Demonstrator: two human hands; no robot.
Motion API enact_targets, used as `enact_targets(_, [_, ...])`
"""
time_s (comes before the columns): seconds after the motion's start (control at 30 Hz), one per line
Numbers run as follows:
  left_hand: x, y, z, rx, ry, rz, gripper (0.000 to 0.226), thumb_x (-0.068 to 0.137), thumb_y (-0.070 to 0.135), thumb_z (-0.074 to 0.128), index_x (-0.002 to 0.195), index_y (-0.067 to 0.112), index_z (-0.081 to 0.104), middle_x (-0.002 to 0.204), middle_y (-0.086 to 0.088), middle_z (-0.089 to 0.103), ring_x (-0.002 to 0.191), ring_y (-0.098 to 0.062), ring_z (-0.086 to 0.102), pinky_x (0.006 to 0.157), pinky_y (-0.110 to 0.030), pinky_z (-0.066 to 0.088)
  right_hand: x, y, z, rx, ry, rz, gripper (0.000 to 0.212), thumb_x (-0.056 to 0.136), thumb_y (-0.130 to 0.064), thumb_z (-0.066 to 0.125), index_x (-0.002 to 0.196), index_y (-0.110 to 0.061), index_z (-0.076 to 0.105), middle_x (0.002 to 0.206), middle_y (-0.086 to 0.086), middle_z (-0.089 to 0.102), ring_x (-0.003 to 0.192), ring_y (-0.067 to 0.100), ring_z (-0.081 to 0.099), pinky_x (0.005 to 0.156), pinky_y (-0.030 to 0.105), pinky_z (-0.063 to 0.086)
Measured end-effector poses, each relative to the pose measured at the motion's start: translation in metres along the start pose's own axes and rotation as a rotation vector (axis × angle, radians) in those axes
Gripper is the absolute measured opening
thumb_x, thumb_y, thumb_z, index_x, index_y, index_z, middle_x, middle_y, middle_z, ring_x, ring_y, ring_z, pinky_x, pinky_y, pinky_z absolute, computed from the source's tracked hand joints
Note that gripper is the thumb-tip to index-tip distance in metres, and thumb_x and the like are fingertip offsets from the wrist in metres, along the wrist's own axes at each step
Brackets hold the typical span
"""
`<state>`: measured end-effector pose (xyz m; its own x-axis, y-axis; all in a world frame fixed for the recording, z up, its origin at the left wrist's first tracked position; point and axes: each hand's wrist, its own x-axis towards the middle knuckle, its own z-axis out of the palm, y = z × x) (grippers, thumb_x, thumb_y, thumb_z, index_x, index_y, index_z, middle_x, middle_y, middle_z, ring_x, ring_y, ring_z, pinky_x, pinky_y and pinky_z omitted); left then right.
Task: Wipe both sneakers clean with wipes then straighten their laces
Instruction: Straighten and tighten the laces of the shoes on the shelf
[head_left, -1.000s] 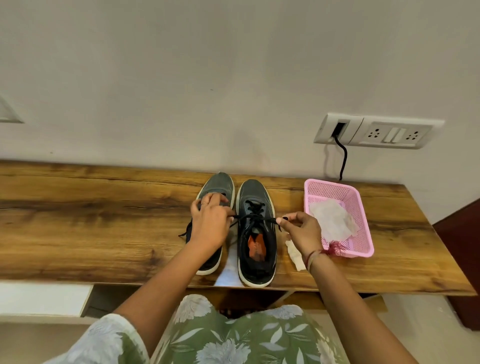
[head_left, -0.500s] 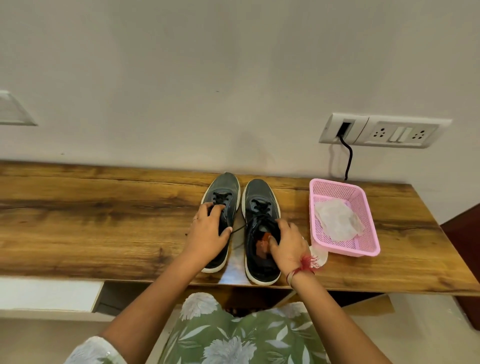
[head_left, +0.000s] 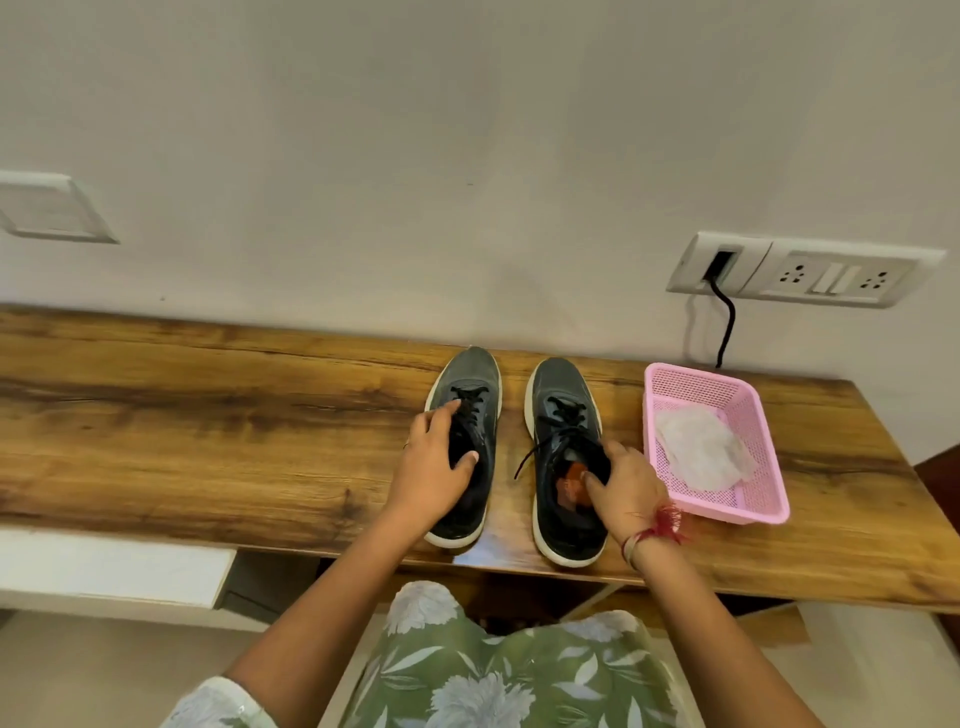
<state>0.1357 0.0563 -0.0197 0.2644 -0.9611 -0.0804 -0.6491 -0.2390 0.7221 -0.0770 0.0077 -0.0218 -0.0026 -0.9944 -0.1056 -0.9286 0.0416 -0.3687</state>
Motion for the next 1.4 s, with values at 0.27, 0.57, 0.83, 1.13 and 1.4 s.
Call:
enact_targets(0.27, [0.006,-0.028,-0.026,-0.19,0.036,-0.091,0.028,0.09,0.022,0.063,0.118,0.017,0.062,0.112,0.001,0.066,0.096,-0.012,0.061,0.079,-0.024,0.05,-0.026,-0.063,-0.008,0.365,0.076,-0.328,0.035,0.084,-0.025,0.066,0.118,-0.019,0.06,0.123,0.003,0.047,0.116,0.019,0.046,0.097,0.027,0.036])
enact_targets(0.57, [0.014,-0.031,-0.029,-0.123,0.05,-0.033,0.033,0.095,0.028,0.054,0.127,0.02,0.054,0.103,0.003,0.065,0.09,-0.012,0.062,0.071,-0.024,0.047,-0.021,-0.1,0.035,0.178,0.016,-0.368,0.042,0.088,-0.039,0.058,0.126,-0.024,0.049,0.12,-0.002,0.052,0.107,0.019,0.055,0.082,0.033,0.048])
enact_targets(0.83, [0.04,-0.019,-0.033,0.273,0.017,0.164,0.019,0.092,0.028,0.057,0.109,0.024,0.064,0.113,0.0,0.05,0.11,-0.018,0.051,0.088,-0.033,0.045,-0.014,-0.111,0.033,0.111,0.199,-0.327,0.016,0.092,-0.029,0.052,0.097,-0.023,0.066,0.097,-0.004,0.06,0.082,0.02,0.062,0.06,0.026,0.039])
enact_targets(1.13, [0.039,-0.013,-0.047,-0.309,0.083,0.131,0.022,0.097,0.018,0.037,0.08,0.016,0.051,0.077,0.001,0.06,0.077,-0.025,0.056,0.072,-0.032,0.038,0.002,-0.108,0.011,1.284,-0.241,0.093,0.018,0.096,-0.023,0.051,0.085,-0.014,0.062,0.083,0.005,0.068,0.071,0.011,0.064,0.068,0.024,0.052])
enact_targets(1.4, [0.038,-0.004,-0.08,-0.451,0.114,0.202,0.021,0.078,0.04,0.046,0.069,0.021,0.052,0.054,0.013,0.043,0.053,-0.008,0.037,0.056,-0.03,0.029,0.005,-0.107,0.026,0.172,-0.212,-0.529,0.058,0.086,-0.026,0.065,0.138,-0.02,0.041,0.137,0.0,0.043,0.125,0.019,0.04,0.104,0.028,0.033])
